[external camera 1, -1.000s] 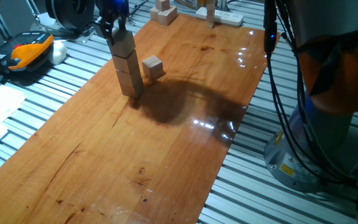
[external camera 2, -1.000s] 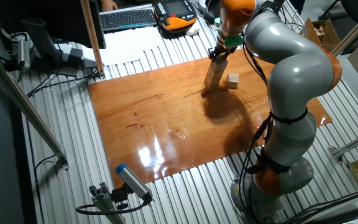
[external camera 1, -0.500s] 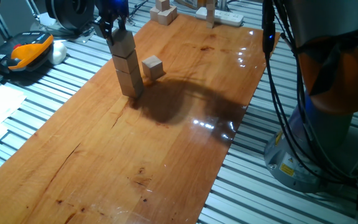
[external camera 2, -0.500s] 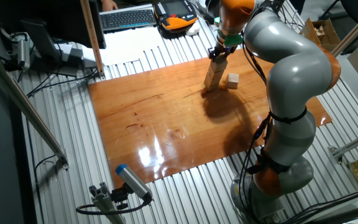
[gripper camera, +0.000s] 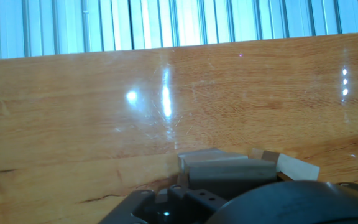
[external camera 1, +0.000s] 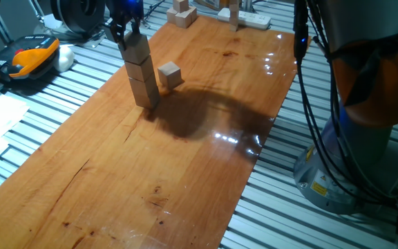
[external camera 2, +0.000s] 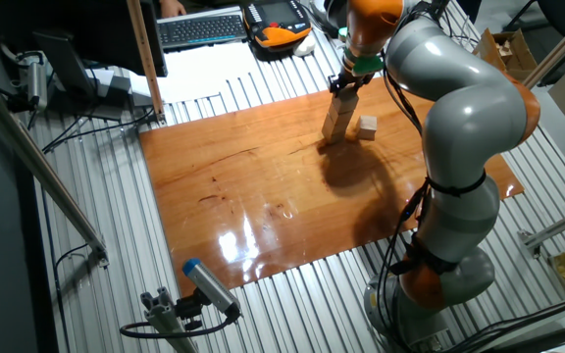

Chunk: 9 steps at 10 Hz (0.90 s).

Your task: Stack the blocks in a vertical line of five

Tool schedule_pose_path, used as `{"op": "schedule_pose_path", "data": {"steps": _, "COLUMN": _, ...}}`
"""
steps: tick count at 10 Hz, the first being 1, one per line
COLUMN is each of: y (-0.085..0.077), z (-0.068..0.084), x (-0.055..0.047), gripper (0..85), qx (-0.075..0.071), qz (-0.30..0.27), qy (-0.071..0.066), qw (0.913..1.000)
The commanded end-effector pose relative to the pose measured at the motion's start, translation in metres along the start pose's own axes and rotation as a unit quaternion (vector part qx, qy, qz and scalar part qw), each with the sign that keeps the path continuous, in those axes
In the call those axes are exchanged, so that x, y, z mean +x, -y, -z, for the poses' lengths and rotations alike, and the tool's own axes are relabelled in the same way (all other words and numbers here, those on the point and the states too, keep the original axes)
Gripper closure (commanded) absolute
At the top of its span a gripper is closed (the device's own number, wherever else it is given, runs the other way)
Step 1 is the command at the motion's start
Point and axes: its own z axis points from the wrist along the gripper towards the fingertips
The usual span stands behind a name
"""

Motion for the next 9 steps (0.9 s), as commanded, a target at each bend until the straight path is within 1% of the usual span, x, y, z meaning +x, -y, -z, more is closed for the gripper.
{"op": "schedule_pose_path", "data": {"steps": 1, "y": 0.0003, "z": -0.0003, "x": -0.0003, "gripper": 68.0, "qx": 0.001, "qz": 0.0, "qy": 0.001, "qw": 1.0}}
{"op": "schedule_pose_path", "data": {"steps": 9, "y": 0.001, "z": 0.0, "x": 0.0, "gripper": 68.0, "qx": 0.003, "qz": -0.004, "qy": 0.005, "qw": 1.0}}
